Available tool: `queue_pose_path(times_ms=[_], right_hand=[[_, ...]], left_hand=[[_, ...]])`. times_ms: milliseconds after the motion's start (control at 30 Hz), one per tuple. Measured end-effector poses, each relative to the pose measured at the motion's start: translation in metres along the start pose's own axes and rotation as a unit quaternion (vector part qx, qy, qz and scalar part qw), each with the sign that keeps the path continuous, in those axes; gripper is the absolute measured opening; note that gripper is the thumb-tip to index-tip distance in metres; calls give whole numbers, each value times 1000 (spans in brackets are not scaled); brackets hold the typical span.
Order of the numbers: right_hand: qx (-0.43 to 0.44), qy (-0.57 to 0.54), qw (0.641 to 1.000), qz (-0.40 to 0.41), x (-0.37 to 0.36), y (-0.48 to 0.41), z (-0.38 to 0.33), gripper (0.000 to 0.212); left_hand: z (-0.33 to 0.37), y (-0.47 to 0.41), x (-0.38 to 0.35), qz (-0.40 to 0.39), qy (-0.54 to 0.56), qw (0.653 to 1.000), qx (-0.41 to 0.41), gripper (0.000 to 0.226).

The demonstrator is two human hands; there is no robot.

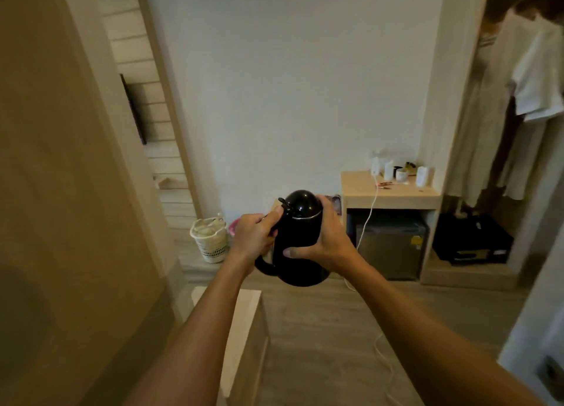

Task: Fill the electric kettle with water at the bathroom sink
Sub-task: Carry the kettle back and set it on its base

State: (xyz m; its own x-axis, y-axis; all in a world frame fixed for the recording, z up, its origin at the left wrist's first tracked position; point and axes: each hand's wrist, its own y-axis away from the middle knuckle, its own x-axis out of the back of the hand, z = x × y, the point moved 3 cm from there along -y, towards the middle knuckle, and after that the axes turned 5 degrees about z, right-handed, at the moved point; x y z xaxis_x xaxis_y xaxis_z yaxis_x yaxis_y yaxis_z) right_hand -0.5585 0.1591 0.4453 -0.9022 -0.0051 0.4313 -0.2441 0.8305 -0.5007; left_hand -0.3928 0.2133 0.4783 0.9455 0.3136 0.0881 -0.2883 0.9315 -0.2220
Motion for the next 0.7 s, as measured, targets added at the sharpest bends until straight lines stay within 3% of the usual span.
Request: queue_pose_path(times_ms=[267,367,700], right_hand=[[8,-24,997,-77,-84,-114,96,131],[12,-31,993,-110,-121,-169,129,124],[16,-52,976,-209,-248,-288,188,130]], left_hand=[[-87,-118,16,64,-2,998,8,45],[-121,-173,27,84,0,996,39,44],[-199,-293,88,125,-22,984,123,44]])
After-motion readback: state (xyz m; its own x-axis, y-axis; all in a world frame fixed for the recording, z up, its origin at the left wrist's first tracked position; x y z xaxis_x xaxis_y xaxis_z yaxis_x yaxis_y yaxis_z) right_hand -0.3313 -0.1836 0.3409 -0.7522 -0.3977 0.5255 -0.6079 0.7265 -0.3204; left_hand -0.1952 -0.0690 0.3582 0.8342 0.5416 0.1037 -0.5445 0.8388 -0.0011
